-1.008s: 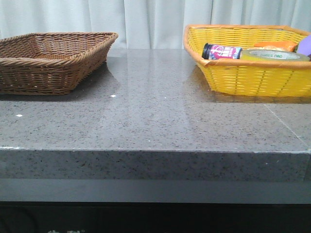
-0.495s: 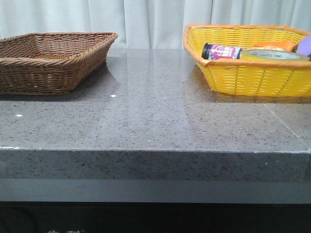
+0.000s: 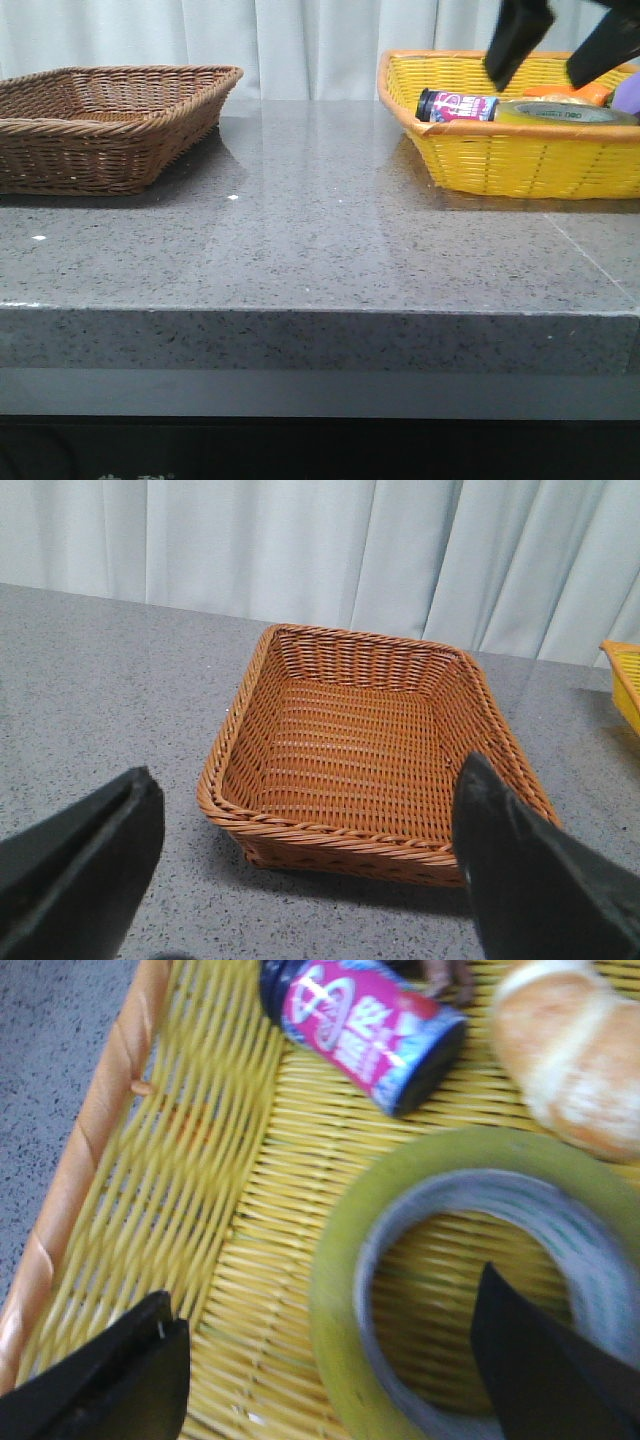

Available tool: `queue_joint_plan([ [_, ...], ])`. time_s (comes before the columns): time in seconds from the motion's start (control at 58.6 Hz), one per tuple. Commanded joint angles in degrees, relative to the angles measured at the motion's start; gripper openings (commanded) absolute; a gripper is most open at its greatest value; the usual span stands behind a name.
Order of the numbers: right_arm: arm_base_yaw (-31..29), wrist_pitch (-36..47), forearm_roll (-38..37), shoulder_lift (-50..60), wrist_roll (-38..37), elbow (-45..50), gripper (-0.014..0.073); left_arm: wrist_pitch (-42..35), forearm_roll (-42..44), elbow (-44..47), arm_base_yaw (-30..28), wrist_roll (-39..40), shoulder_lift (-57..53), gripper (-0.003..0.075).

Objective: Transfer tape with both arms
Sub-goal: 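Reach the right gripper into the yellow basket and grasp the tape roll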

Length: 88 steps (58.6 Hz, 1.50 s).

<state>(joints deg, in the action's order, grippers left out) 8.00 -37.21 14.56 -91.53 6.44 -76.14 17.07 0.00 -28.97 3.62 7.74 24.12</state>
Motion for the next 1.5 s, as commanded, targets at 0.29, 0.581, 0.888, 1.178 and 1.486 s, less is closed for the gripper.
queue_joint_plan([
  [0.29,0.22,1.88,0.01,-4.50,0.04,-4.96,0.0530,-5.14,0.00,-2.09,0.03,0.26,0.61,0.0585],
  [0.581,0.22,2.06,0.01,-4.50,0.04,-4.96,0.0118,-5.14,0.00,-2.09,0.03,0.26,0.61,0.0585],
  [0.888,0.22,2.12,0.01,-2.22,0.04,-4.96,0.0103,-5.04,0.00,-2.09,0.03,0.26,0.61,0.0585],
  [1.178,0.22,2.52,0.46,5.89,0.04,-4.96,0.0103,-5.04,0.00,-2.09,0.03,0.26,0.61,0.0585],
  [1.486,7.79,5.03,2.58,11.79,3.23,-4.96,0.0103,-4.95,0.00,-2.09,0.03,0.26,0.61,0.0585],
])
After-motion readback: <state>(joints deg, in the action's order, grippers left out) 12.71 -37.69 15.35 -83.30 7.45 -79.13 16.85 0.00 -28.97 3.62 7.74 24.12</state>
